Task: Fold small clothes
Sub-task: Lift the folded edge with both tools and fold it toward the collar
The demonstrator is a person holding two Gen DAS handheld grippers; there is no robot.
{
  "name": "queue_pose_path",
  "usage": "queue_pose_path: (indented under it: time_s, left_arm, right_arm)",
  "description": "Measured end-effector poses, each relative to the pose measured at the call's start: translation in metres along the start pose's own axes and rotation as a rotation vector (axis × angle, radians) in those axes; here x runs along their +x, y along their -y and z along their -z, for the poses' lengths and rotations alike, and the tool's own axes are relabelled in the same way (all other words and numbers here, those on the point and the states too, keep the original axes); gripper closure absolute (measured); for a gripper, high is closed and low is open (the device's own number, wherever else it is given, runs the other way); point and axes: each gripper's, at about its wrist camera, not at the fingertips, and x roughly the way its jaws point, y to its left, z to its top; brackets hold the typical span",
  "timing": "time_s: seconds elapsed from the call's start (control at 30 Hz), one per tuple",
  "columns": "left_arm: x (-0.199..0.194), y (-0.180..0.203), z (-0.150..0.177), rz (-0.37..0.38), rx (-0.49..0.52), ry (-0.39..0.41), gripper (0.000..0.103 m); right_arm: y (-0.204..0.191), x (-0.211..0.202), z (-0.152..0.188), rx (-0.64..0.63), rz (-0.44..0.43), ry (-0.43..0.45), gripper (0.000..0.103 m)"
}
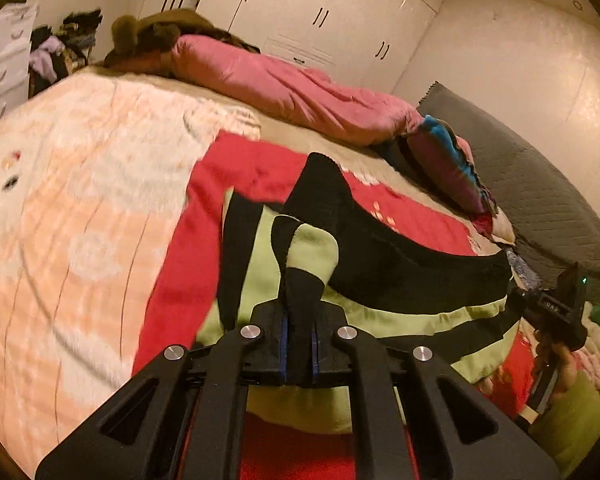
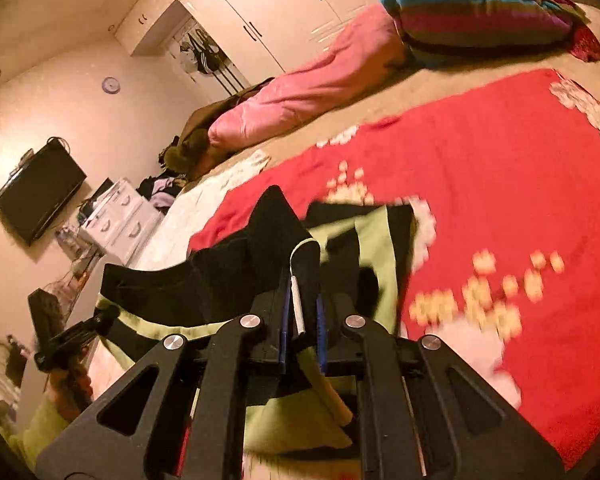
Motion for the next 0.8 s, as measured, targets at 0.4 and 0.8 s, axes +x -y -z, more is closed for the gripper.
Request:
queue_pose_path:
  time_s: [0.4, 0.8]
  left_arm:
    - [0.090, -0.002, -0.054, -0.124, 0.002, -0.006, 0.087]
    - [0.073, -0.032, -0.006, -0.274, -0.048, -0.094, 0.051]
  right_arm:
    - [0.014, 0.092, -0.051, -0.066, 0.166, -0.052, 0.095]
    - [0.004, 0.084, -0.009, -0.241, 0.405, -0.079, 0.050]
